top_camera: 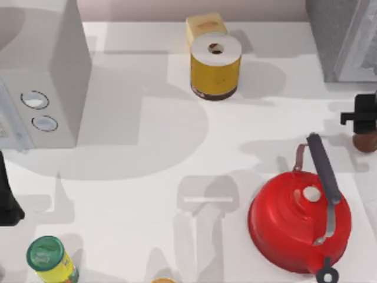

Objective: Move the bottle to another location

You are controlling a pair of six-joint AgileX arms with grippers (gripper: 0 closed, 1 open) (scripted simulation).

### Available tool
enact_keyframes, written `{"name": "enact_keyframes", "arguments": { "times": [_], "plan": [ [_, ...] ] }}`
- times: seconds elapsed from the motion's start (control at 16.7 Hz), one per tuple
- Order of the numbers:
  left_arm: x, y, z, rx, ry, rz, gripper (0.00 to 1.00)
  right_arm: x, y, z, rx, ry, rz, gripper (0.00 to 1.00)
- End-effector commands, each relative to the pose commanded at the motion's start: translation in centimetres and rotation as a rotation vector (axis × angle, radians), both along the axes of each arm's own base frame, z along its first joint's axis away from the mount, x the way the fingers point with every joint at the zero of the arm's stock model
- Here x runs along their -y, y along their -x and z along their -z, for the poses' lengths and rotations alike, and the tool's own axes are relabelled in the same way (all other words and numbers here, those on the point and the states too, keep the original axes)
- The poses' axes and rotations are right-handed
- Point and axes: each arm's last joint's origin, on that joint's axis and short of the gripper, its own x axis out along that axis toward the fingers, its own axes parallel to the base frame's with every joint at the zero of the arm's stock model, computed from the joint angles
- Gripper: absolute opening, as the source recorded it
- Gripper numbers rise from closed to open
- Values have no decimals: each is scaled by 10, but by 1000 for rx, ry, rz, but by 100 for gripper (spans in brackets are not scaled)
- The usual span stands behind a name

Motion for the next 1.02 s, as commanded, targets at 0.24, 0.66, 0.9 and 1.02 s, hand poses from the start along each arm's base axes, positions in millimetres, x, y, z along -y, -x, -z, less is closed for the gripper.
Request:
{"name": "enact_keyframes", "arguments": {
  "times": [0.24,0.66,0.9,1.02],
  "plan": [
    [0,0,0,0,0,0,100,0,0,0,0,0,0,23],
    [0,0,0,0,0,0,100,0,0,0,0,0,0,75],
    [0,0,0,0,0,0,100,0,0,0,0,0,0,100],
    [0,0,0,0,0,0,100,0,0,0,0,0,0,100]
  ]
}}
